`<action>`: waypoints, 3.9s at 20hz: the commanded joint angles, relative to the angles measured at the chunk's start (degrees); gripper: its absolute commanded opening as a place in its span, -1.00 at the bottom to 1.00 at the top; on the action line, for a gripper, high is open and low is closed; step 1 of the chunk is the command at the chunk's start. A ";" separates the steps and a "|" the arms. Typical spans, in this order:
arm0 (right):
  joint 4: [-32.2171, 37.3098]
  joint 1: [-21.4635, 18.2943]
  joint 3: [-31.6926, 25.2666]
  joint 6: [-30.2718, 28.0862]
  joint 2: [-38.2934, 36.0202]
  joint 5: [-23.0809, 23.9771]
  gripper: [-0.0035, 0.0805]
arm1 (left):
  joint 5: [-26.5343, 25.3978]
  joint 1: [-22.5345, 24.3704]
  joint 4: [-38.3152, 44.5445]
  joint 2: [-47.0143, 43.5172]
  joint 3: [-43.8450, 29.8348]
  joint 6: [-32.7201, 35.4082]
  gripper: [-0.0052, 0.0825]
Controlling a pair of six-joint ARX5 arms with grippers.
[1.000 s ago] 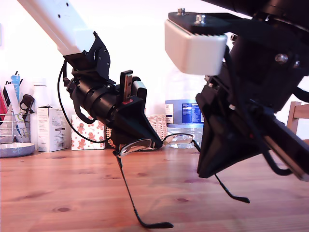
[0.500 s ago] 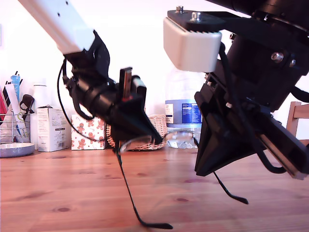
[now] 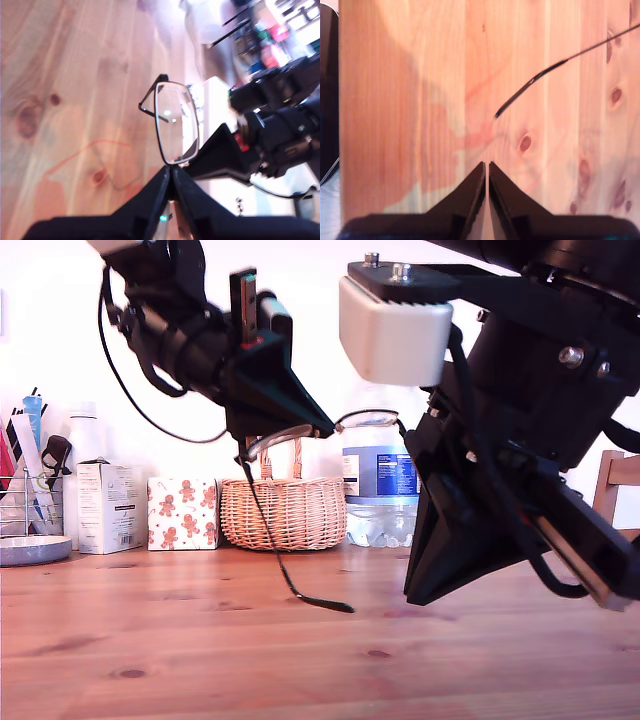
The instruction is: Pick up the glasses and open them, then place them back on the table
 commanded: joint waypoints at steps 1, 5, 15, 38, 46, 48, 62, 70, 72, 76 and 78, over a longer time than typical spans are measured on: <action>-0.37 0.15 -0.20 1.66 0.04 0.15 -0.93 | -1.77 -0.07 0.00 -2.51 0.37 -0.15 -0.93; -1.09 -0.74 -0.20 11.80 0.04 0.07 -0.94 | -9.31 -0.79 1.53 -6.51 0.37 -1.36 -0.93; 1.01 -16.20 -0.17 40.28 -2.47 -5.31 -0.94 | -28.09 -4.92 6.49 -10.60 0.37 -4.50 -0.93; 5.68 -36.37 -0.17 44.04 -3.74 -8.55 -0.94 | -78.68 -22.60 13.07 -10.62 0.20 -27.19 -0.93; 6.16 -40.65 -0.20 44.52 -3.74 -11.45 -0.94 | -83.87 -27.19 15.32 -10.64 0.07 -28.98 -0.93; 6.27 -41.00 -0.17 44.50 -3.74 -11.47 -0.94 | -83.43 -27.71 15.96 -11.06 -0.11 -29.40 -0.93; 7.19 -41.09 -0.17 44.54 -3.72 -13.03 -0.94 | -92.35 -33.05 44.85 -36.37 -32.92 -22.45 -0.93; 6.75 -41.09 -0.17 44.50 -3.72 -14.05 -0.94 | -96.19 -41.83 56.39 -41.53 -49.13 -8.90 -0.93; 6.93 -41.11 -0.17 44.50 -3.72 -14.08 -0.94 | -94.05 -43.23 60.52 -44.61 -54.16 -6.01 -0.93; 7.39 -41.09 -0.17 44.52 -3.72 -14.43 -0.94 | -90.99 -44.41 65.13 -50.27 -60.76 5.18 -0.93; 7.61 -41.09 -0.17 44.52 -3.72 -14.45 -0.94 | -88.76 -44.41 65.92 -52.59 -62.53 7.74 -0.93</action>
